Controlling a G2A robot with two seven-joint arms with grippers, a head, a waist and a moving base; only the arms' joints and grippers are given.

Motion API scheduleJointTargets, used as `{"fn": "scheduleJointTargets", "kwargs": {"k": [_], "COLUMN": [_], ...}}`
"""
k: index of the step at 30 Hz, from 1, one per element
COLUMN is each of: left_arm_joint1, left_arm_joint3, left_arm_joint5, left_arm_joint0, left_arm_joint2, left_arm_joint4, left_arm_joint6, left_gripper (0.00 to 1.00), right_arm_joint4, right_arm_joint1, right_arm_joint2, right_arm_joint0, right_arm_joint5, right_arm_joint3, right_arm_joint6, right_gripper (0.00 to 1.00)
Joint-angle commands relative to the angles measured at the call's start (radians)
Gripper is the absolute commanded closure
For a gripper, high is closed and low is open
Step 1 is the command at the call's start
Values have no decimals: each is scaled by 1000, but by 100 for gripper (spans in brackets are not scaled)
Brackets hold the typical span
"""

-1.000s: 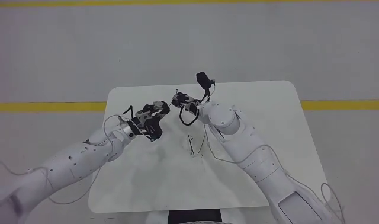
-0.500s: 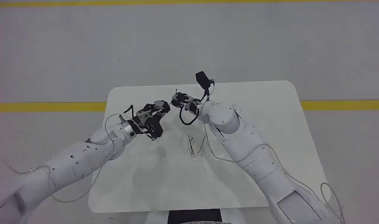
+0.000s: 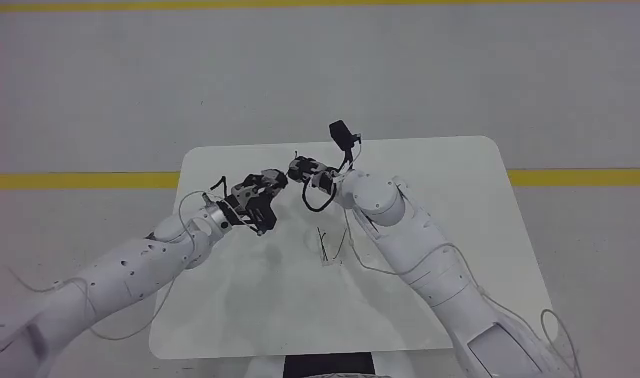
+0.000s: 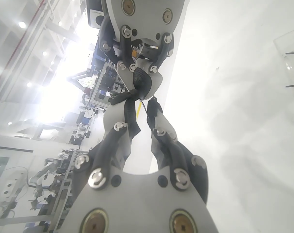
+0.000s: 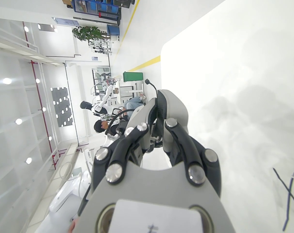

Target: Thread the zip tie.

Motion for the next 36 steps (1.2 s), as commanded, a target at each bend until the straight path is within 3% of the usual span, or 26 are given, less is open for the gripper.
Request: {"fn": "scheduleJointTargets", "kwargs": {"k": [1,10,11,12,21,24,26,29,33,36], "left_arm_joint1": [-1,-5,-5,-5,2,4,6,10,17,21], "left_arm_joint3": [2,4,4,4,-4,-25,-42,-43,-26,-13], "left_arm_joint5": [0,0,0,0,0,0,-8,-90,-300,-427], "left_arm_joint0": [-1,-3,0,3,38,91,132,155,176,184], "left_arm_joint2": [2,6,3,0,-49,-101,-135,-175,-231,-257], "left_arm_joint4": [0,0,0,0,0,-6,-82,-224,-429,-507], "left_arm_joint6": [-1,2,4,5,19,28,61,128,216,245], "left_gripper": [100,100,100,100,100,100,100,100,100,100], "right_arm_joint4": [-2,-17,-20,-21,-35,-69,-100,-139,-175,-183], "right_arm_joint1": [0,-1,-1,-1,6,16,25,35,47,52], "right_arm_joint2": [1,4,5,5,38,65,92,118,156,173], "right_arm_joint0": [-1,-8,-10,-11,-32,-54,-70,-91,-118,-133], "right_arm_joint5": [0,0,0,0,0,-19,-41,-59,-58,-50], "right_arm_joint3": [-1,-10,-12,-14,-43,-75,-89,-104,-121,-132], "right_arm_joint6": [1,0,1,2,-15,-36,-47,-56,-75,-81], "right_gripper": [100,100,68,0,0,0,0,0,0,0]}}
